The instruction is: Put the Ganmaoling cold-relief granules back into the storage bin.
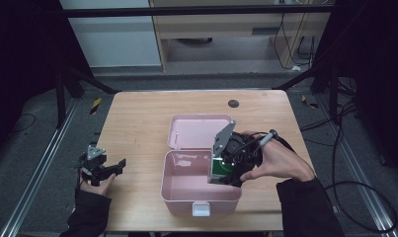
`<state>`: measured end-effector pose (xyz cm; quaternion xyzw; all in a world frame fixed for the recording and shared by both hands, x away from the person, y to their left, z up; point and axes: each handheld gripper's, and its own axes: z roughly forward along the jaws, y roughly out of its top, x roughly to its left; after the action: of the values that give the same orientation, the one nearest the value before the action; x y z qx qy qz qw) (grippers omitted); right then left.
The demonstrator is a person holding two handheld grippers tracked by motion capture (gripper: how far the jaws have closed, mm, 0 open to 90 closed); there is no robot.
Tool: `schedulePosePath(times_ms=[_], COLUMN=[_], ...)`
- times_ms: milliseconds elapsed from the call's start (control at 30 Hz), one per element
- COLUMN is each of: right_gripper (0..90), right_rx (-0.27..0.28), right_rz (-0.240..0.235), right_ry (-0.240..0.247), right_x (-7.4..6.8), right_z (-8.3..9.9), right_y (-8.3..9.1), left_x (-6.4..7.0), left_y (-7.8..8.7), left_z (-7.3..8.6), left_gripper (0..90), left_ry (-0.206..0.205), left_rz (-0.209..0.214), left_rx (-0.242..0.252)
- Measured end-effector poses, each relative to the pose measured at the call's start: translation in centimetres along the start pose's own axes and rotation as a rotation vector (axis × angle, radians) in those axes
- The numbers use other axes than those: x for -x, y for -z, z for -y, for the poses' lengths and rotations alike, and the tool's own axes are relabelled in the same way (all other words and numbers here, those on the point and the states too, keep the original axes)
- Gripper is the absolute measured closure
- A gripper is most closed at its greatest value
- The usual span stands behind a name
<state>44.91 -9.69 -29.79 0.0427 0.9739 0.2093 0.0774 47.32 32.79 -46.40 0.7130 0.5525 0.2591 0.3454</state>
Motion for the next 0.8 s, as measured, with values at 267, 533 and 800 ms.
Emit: schedulePosePath(times_ms=[267, 533, 800], right_gripper=[15.6, 15.6, 15.6], right_rx=[-0.004, -0.022, -0.040], right_rz=[-0.007, -0.022, -0.031], right_ry=[0.011, 0.007, 0.013], right_x=[-0.2, 0.0, -0.1], right_z=[-0.4, -0.1, -0.2], right_y=[-1.0, -2.3, -3.5], left_x=[0.0, -0.1, -0.1], left_y=[0.0, 0.0, 0.1], left_z=[0.0, 0.0, 0.0], left_gripper=[20.6, 20.6, 20.6], left_ry=[0.001, 0.001, 0.000], left_rz=[-0.001, -0.001, -0.003], left_rx=[0.001, 0.001, 0.003])
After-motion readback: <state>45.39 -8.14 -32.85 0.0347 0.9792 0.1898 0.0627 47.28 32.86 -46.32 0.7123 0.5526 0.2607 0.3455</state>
